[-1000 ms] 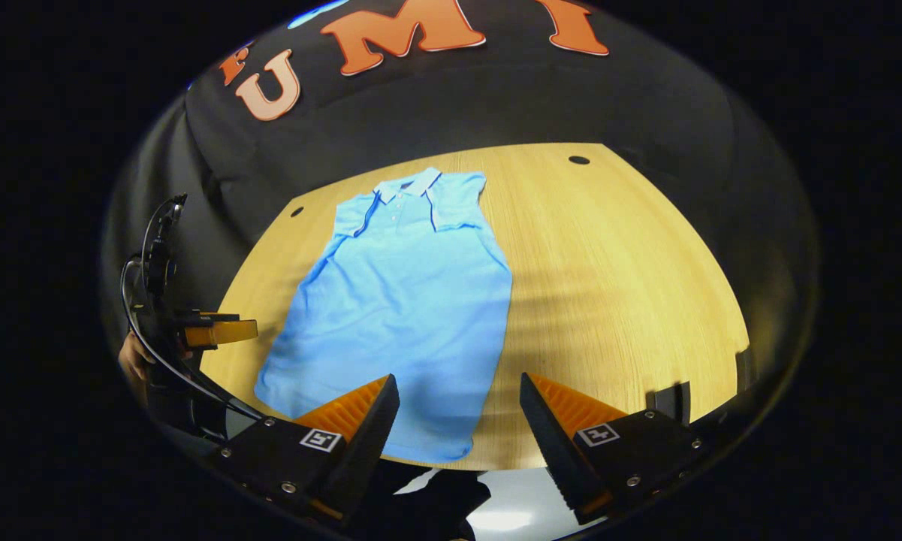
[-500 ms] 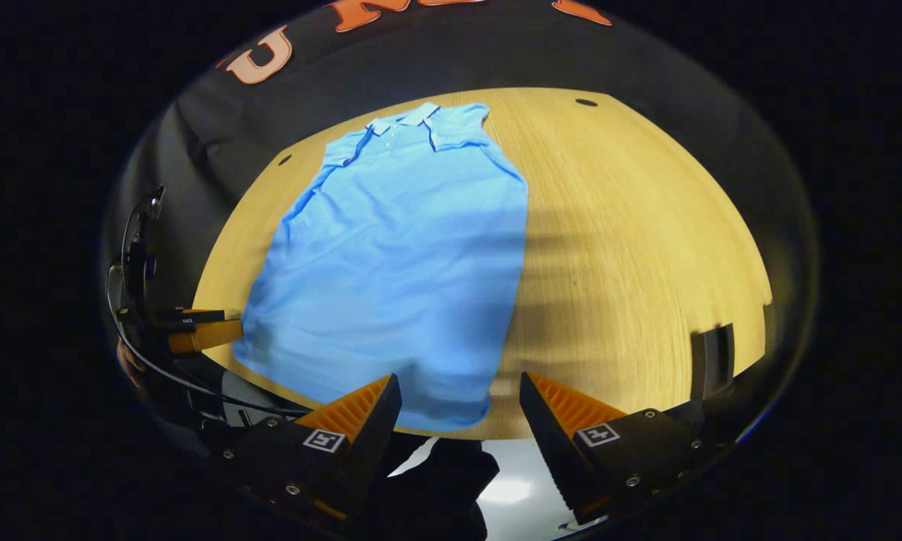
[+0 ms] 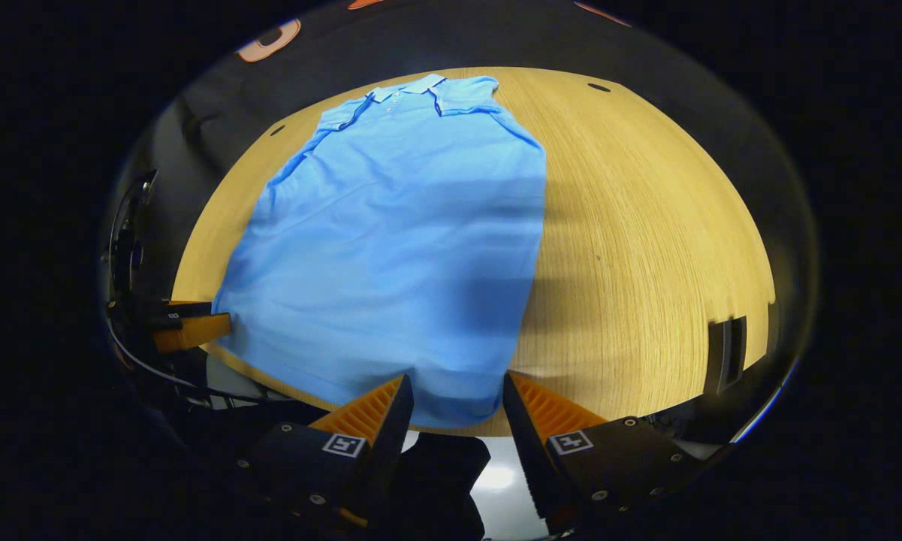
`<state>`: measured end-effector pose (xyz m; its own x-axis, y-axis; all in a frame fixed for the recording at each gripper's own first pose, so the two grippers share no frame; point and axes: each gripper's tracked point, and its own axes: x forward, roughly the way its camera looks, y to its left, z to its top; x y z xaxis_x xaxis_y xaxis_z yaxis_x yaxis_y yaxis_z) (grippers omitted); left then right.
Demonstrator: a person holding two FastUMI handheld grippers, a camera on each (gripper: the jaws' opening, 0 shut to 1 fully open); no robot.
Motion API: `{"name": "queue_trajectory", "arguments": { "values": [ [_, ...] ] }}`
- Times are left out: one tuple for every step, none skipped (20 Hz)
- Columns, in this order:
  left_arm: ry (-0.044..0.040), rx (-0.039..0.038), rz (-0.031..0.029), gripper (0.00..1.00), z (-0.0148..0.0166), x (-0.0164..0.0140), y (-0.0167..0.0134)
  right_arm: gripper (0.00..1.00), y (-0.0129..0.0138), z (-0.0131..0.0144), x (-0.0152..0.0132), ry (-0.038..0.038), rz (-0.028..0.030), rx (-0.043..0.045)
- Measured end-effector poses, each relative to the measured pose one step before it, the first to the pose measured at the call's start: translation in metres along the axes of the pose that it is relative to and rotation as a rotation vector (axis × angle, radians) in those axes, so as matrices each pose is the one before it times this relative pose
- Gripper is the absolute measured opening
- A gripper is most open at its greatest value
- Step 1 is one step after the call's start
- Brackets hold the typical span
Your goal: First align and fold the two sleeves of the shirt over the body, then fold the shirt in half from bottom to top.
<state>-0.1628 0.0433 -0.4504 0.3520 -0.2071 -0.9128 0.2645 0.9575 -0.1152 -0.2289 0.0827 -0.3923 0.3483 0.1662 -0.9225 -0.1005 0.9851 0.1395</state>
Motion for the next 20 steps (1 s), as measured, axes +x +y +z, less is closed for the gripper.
{"name": "queue_trajectory", "arguments": {
  "values": [
    [0.00624, 0.01704, 0.01502, 0.99, 0.00013, 0.00092, 0.00090, 0.63, -0.00443, 0.00077, 0.00097, 0.00503, -0.02269, 0.00421],
    [0.00630, 0.01907, -0.00373, 0.99, 0.00167, 0.00011, -0.00192, 0.58, -0.00475, -0.00119, 0.00133, 0.00568, -0.02122, 0.00746],
    [0.01148, 0.02920, -0.00727, 0.97, 0.00128, 0.00198, -0.00324, 0.43, -0.00264, 0.00095, -0.00020, 0.00847, -0.01055, 0.01673],
    [0.00627, 0.02584, -0.00900, 0.94, 0.00387, -0.00047, -0.00309, 0.42, -0.00286, 0.00030, 0.00131, 0.01585, -0.01353, 0.01931],
    [0.00122, 0.00904, -0.00356, 0.75, 0.00478, 0.00115, -0.00104, 0.33, -0.00309, 0.00109, 0.00111, 0.01725, -0.00163, 0.02728],
    [0.00030, -0.01612, -0.00019, 0.56, 0.00567, 0.00222, -0.00175, 0.25, 0.00140, 0.00321, 0.00170, 0.01029, 0.02384, 0.03290],
    [-0.00132, -0.02452, 0.00318, 0.37, 0.00505, -0.00067, -0.00060, 0.12, 0.00494, 0.00461, 0.00154, 0.00690, 0.04470, 0.03213],
    [0.00706, -0.03111, -0.00215, 0.26, 0.00102, 0.00349, 0.00009, 0.09, 0.00548, 0.00240, 0.00081, -0.00257, 0.04085, 0.04332],
    [0.01388, -0.00846, -0.01118, 0.14, 0.00118, -0.00012, -0.00163, 0.02, 0.00493, 0.00249, 0.00185, 0.00302, 0.03850, 0.03836],
    [0.00049, -0.00344, -0.02550, 0.14, 0.00245, -0.00024, -0.00328, 0.01, 0.00702, -0.00101, 0.00198, 0.01091, 0.04472, 0.03559],
    [-0.00572, -0.01423, -0.02605, 0.14, 0.00349, -0.00068, -0.00295, 0.01, 0.01154, 0.00200, -0.00282, -0.00289, 0.06272, 0.04250],
    [-0.00964, -0.00088, -0.00352, 0.14, 0.00437, -0.00023, 0.00267, 0.01, 0.01237, 0.00489, -0.00222, -0.01509, 0.05797, 0.03582],
    [-0.02693, -0.03385, 0.01157, 0.09, 0.00798, 0.00188, 0.00336, 0.01, 0.00970, 0.00861, -0.00375, -0.02458, 0.04062, 0.01710],
    [-0.00166, -0.01439, -0.01791, 0.05, 0.00096, -0.00571, -0.00020, 0.01, 0.00436, 0.00742, -0.00102, -0.02231, 0.01784, 0.00453],
    [-0.00864, -0.01334, -0.01662, 0.05, 0.00579, -0.00474, -0.00170, 0.00, 0.00493, 0.00797, -0.00084, -0.01676, 0.01474, -0.00039],
    [-0.01451, 0.00203, -0.00432, 0.05, 0.00881, -0.00117, 0.00105, 0.01, 0.00557, 0.00843, -0.00158, -0.01764, 0.01800, 0.00059],
    [-0.01704, 0.01156, -0.00130, 0.05, 0.00800, -0.00352, 0.00053, 0.01, 0.00633, 0.01019, -0.00157, -0.01969, 0.01926, 0.00285],
    [-0.01776, 0.01190, -0.00069, 0.05, 0.01009, -0.00342, -0.00048, 0.01, 0.00577, 0.00886, -0.00215, -0.01738, 0.01573, 0.00028],
    [-0.01969, 0.00867, -0.00358, 0.05, 0.01122, -0.00369, -0.00016, 0.01, 0.00529, 0.01151, -0.00077, -0.02215, 0.01262, 0.00173],
    [-0.02235, 0.00287, -0.00716, 0.05, 0.01411, -0.00204, -0.00077, 0.01, 0.00594, 0.01029, -0.00095, -0.01768, 0.01289, 0.00242]
  ]
}}
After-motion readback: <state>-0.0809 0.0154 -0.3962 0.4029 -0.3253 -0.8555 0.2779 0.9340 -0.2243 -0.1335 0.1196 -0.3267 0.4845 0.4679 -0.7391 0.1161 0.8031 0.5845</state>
